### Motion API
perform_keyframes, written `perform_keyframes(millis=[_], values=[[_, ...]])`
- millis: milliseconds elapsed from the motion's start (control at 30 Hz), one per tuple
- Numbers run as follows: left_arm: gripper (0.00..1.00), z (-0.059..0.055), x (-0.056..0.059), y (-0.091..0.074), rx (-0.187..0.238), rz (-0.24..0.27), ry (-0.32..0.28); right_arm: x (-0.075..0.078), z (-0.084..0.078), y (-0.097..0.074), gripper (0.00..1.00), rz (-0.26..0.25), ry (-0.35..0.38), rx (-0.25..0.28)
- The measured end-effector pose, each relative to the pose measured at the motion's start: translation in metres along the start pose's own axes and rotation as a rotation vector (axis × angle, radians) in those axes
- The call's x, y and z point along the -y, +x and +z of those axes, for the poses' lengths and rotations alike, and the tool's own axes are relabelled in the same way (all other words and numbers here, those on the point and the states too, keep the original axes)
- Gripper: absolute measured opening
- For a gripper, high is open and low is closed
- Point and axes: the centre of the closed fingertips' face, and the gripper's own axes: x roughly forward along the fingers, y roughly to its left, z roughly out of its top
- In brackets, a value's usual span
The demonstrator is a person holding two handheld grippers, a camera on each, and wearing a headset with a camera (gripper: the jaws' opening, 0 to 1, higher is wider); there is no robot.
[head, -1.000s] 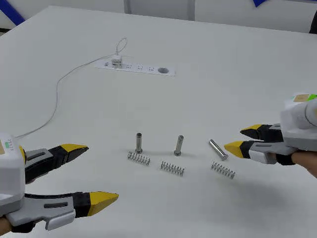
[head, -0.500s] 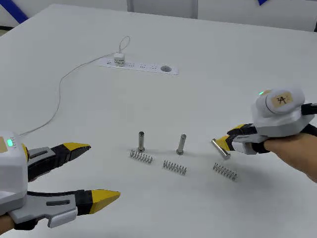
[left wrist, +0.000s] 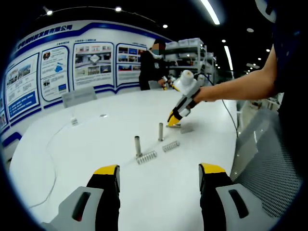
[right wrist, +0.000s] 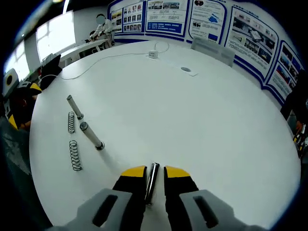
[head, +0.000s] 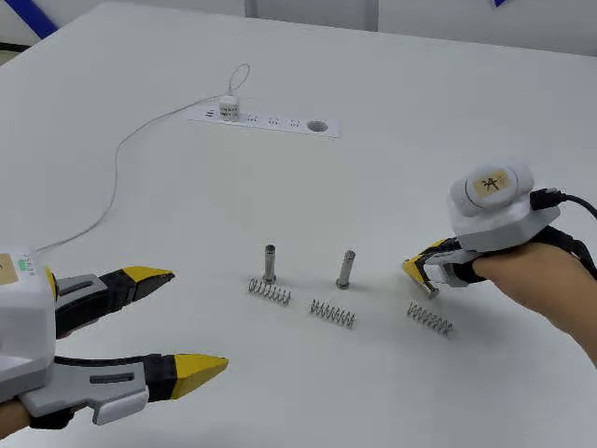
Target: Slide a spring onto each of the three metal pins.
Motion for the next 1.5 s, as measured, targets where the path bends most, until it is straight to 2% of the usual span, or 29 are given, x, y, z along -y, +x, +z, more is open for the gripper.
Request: perform_keyframes(millis=[300,567,700,833,933,1200,1300,1500], values=[[0.67,-0.001,-0.001,0.0,-0.002,0.001,-0.004,0.001,-0.002,0.007,0.1,0.001,0.042,-0.037],[0.67,-0.002,-0.001,0.0,-0.003,0.001,-0.005,0.001,-0.005,0.01,0.1,0.006,0.065,-0.057],[0.67,-0.002,-0.001,0.001,-0.005,0.0,-0.003,0.0,-0.005,0.01,0.09,0.007,0.071,-0.07],[0.66,-0.001,-0.001,0.001,-0.004,-0.002,-0.001,-0.001,-0.005,0.011,0.09,-0.011,0.018,-0.091],[0.66,-0.001,0.0,0.001,-0.004,-0.002,-0.001,0.002,-0.005,0.011,0.09,-0.014,0.05,-0.093],[0.66,0.001,-0.001,0.001,0.003,-0.001,0.004,0.005,-0.008,0.009,0.09,-0.002,0.125,-0.055],[0.66,0.006,-0.002,0.0,0.014,0.003,0.008,0.002,-0.003,0.0,0.09,0.001,0.141,-0.021],[0.65,0.007,-0.001,0.0,0.017,0.003,0.012,0.0,-0.002,-0.017,0.09,-0.005,0.16,0.013]])
